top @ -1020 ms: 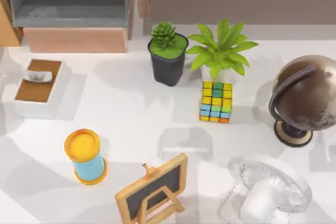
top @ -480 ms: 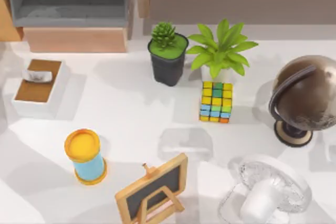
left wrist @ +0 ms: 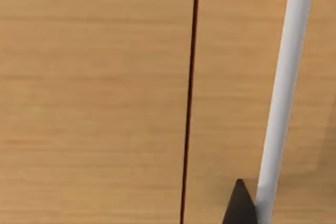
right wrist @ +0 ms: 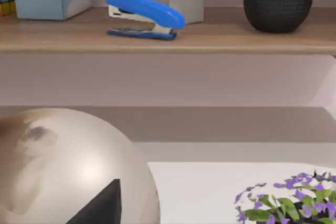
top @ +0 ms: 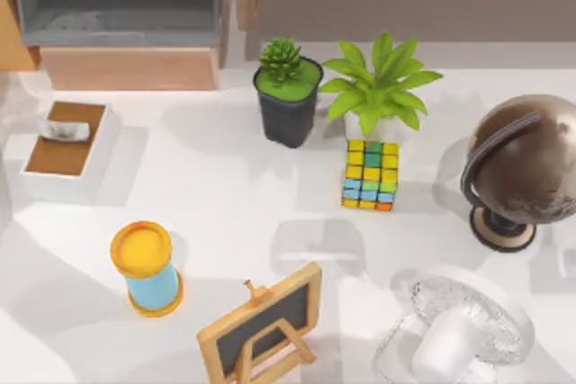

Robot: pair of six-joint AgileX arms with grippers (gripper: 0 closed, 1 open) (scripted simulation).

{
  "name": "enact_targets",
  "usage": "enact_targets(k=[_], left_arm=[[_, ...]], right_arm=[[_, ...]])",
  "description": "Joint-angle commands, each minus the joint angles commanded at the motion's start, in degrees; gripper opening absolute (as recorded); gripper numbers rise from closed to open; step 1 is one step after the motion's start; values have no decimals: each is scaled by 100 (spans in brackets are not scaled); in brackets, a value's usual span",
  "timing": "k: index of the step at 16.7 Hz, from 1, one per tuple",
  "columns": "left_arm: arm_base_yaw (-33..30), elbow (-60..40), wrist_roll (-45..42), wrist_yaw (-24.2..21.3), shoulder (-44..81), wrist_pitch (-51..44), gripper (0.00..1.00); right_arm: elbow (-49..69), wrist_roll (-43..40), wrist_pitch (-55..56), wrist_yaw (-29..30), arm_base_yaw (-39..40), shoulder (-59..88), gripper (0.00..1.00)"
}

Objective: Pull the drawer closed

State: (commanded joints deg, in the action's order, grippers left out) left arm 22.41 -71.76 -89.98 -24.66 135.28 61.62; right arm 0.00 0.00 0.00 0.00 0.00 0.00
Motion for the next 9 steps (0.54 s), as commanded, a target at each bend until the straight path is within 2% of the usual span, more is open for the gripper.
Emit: enact_targets(k=[3,9], left_arm=[[0,0,0,0,0,0,98],[0,0,0,0,0,0,100]], right_arm=[[0,0,0,0,0,0,100],[0,0,0,0,0,0,100]])
